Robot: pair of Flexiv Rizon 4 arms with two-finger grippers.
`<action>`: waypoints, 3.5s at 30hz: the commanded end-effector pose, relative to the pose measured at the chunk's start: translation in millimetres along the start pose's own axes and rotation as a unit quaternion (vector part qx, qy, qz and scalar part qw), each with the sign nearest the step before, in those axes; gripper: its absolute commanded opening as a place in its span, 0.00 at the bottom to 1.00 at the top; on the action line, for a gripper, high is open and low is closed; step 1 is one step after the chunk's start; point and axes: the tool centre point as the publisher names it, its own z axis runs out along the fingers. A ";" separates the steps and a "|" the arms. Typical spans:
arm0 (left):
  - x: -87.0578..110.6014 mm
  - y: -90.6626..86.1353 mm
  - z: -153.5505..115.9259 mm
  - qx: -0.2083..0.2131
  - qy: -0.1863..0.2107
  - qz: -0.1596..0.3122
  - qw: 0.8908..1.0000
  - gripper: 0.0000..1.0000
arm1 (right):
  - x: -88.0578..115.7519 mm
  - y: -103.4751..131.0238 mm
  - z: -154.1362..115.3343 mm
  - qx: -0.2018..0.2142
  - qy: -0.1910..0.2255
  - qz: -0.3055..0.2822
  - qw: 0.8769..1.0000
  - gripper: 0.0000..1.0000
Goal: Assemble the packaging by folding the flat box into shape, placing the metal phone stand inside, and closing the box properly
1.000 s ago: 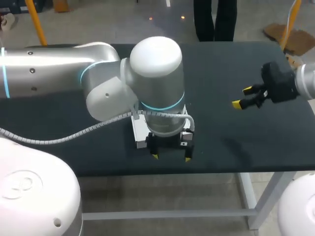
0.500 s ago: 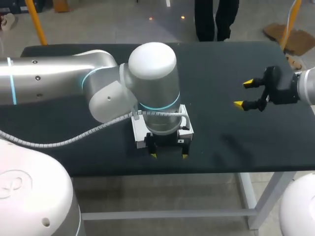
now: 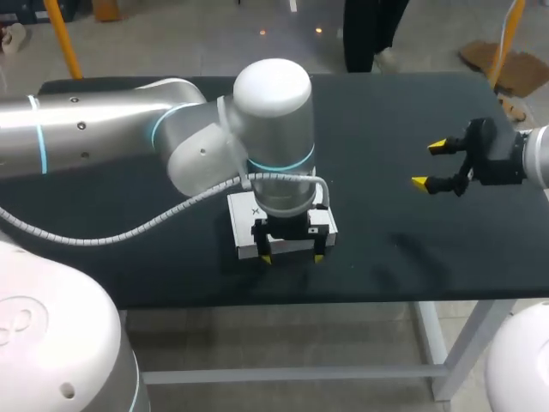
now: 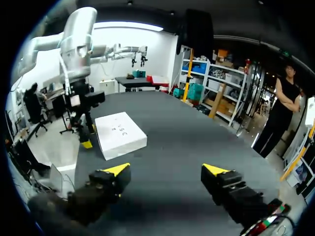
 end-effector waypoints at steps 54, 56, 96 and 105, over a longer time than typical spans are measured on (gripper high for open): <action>-28.8 -158.4 16.7 0.017 -0.050 -0.070 0.996 1.00 | -0.5 -1.1 -1.3 -0.004 0.002 -0.001 1.000 1.00; -31.6 -166.6 16.8 0.017 -0.051 -0.072 0.996 1.00 | -0.5 -1.1 -1.3 -0.004 0.002 -0.001 1.000 1.00; -74.8 -320.2 31.7 0.001 -0.031 -0.070 0.997 1.00 | -0.5 -1.1 -1.3 -0.004 0.002 -0.001 1.000 1.00; -78.6 -350.3 31.1 0.006 -0.027 -0.064 0.998 1.00 | -0.5 -1.1 -1.3 -0.004 0.002 -0.001 1.000 1.00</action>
